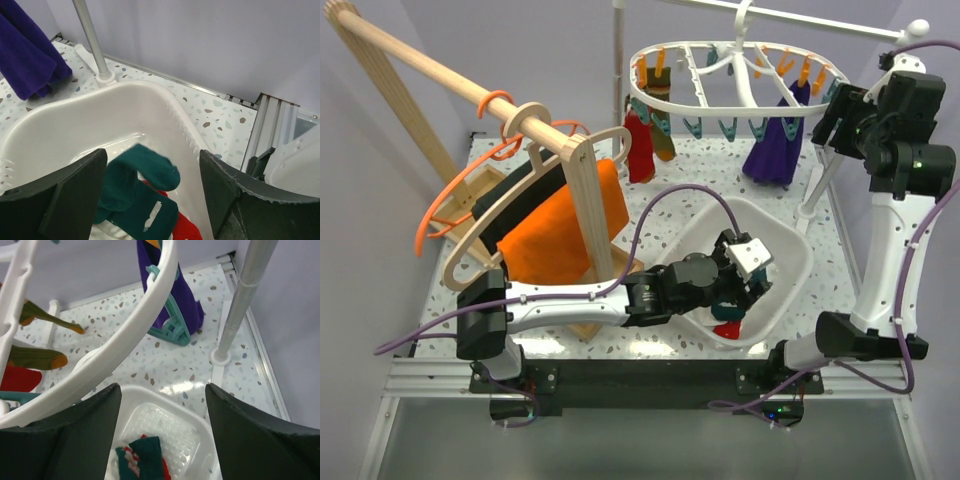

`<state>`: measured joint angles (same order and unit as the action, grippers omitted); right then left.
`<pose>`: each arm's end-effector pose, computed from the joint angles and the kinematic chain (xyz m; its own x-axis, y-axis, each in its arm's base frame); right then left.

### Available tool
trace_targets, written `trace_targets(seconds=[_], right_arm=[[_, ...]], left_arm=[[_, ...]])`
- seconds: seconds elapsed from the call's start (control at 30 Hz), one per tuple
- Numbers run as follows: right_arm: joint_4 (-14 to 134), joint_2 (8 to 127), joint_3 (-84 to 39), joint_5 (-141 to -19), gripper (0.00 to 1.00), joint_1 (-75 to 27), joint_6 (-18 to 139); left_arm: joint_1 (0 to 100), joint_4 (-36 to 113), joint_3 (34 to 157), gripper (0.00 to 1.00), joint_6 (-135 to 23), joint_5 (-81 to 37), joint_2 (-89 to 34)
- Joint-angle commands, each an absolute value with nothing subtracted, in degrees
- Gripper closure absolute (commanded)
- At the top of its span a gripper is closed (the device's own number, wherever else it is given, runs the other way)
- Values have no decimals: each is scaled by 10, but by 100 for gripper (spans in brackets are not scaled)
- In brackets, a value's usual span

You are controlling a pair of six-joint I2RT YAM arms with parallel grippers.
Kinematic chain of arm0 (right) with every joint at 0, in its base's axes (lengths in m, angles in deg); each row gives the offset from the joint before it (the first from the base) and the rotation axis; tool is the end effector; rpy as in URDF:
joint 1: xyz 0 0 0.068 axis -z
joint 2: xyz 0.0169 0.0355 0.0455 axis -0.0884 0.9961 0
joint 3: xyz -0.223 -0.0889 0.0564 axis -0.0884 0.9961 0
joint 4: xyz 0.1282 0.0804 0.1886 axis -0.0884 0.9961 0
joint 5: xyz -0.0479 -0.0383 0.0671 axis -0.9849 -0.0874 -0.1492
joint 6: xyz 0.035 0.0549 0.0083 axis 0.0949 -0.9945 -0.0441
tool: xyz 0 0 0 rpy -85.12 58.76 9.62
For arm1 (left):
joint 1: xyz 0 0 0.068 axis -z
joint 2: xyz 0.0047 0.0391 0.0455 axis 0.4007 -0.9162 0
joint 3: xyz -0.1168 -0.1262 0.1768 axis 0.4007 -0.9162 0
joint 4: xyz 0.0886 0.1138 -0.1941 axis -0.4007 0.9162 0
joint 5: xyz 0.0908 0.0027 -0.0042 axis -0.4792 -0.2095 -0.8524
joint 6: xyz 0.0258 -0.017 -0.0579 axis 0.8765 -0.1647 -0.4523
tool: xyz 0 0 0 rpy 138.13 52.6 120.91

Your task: Remove the socks clipped to the hanger

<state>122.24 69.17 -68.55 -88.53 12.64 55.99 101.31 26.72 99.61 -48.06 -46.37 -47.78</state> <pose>0.2400 -0.0330 0.4840 -0.3700 0.2494 -0.8949 0.2269 0.9584 0.1733 0.0991 -0.3865 0.3148 -0.0836 0.0766 -0.9936 0.8752 0.4824 -0.0364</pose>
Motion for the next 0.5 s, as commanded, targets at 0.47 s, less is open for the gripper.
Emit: trace_targets(seconds=[0.47], right_arm=[[1292, 603, -598, -1052, 20, 136, 521]], left_arm=[[1015, 206, 907, 13, -483, -477, -346]])
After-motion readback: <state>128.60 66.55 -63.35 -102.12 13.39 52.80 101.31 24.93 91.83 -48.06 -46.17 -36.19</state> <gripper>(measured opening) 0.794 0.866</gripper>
